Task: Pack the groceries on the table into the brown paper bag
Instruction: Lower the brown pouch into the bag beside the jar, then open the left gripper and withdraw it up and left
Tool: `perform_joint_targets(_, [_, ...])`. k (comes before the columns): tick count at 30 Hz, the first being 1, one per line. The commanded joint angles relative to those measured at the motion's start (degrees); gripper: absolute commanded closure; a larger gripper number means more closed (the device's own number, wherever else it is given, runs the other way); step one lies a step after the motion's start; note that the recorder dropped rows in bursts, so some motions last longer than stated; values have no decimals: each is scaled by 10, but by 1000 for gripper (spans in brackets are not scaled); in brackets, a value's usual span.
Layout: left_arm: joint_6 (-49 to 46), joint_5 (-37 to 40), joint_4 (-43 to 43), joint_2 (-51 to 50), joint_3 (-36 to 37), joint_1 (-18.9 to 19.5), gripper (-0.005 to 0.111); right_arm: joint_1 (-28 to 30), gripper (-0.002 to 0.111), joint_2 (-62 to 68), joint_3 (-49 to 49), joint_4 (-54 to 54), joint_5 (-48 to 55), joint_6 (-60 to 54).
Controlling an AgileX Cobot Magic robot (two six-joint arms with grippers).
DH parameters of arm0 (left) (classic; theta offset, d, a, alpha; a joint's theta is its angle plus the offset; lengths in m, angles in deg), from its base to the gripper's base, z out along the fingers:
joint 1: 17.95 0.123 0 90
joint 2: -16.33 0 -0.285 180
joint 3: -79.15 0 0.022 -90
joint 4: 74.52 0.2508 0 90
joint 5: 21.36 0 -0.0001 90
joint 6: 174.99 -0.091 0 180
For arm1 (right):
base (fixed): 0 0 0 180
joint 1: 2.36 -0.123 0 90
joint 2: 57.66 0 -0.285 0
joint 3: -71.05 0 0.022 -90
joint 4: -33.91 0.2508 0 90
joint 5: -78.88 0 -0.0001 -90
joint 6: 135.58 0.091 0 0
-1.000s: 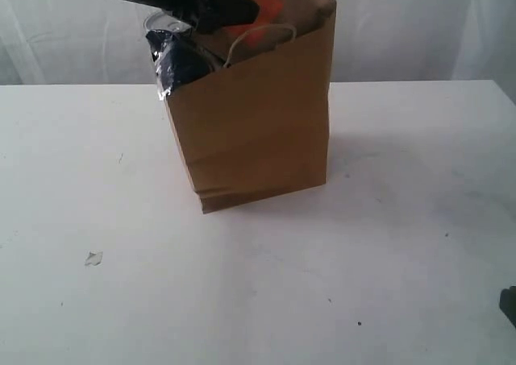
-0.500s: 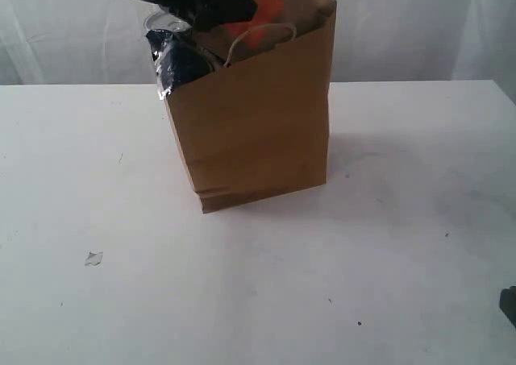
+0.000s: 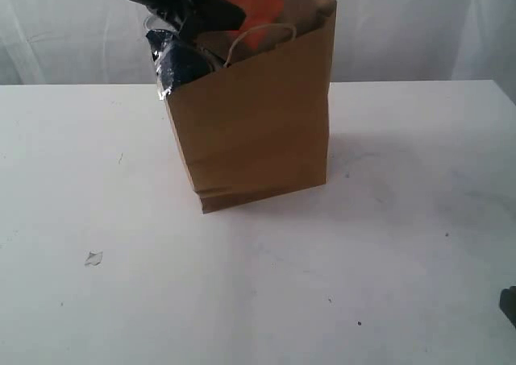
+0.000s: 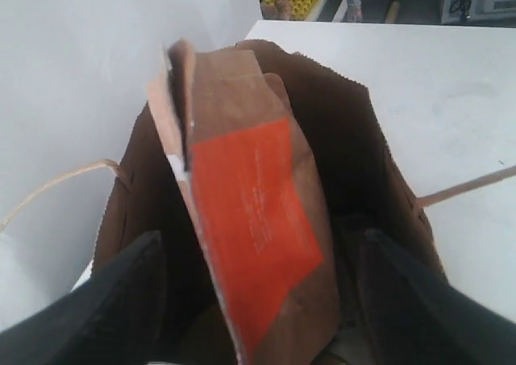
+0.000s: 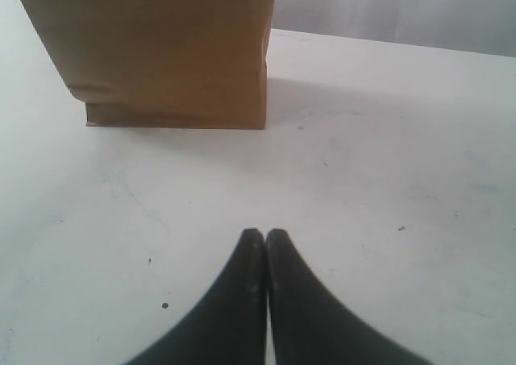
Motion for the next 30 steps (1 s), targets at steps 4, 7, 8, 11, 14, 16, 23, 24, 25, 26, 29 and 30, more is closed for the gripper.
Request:
perform_joint_targets(4, [9, 12, 26, 19, -1, -1, 37, 2, 108, -4, 4, 0, -3, -6])
perform_joint_targets(7, [37, 17, 61, 23, -1, -1, 37, 2, 108, -4, 4, 0, -3, -6])
perform_joint_targets(8, [44, 19, 74, 25, -1, -1, 37, 2, 108, -4, 4, 0, -3, -6])
perform_joint_targets(11, [63, 19, 96, 32, -1, 0, 37, 2, 108, -4, 4, 0, -3, -6])
perform_joint_targets(14, [71, 20, 95, 40, -1, 0, 37, 2, 108, -4, 4, 0, -3, -6])
perform_joint_targets(16, [73, 20, 95, 47, -1, 0, 37, 2, 108, -4, 4, 0, -3, -6])
perform_joint_targets(23, [83, 19, 115, 81, -1, 0, 37, 2, 108, -4, 4, 0, -3, -6])
perform_joint_targets(24, [92, 20, 124, 85, -1, 0, 37, 2, 108, -4, 4, 0, -3, -6])
perform_joint_targets(25, [108, 20, 142, 87, -1, 0, 37, 2, 108, -4, 4, 0, -3, -6])
perform_joint_targets(26, [124, 22, 164, 93, -1, 0, 37, 2, 108, -4, 4, 0, -3, -6])
perform_joint_targets(29, [171, 30, 235, 103, -1, 0, 41, 2, 108, -4, 4, 0, -3, -6])
perform_joint_targets(30, [179, 36, 250, 106, -1, 0, 45, 2, 108, -4, 4, 0, -3, -6])
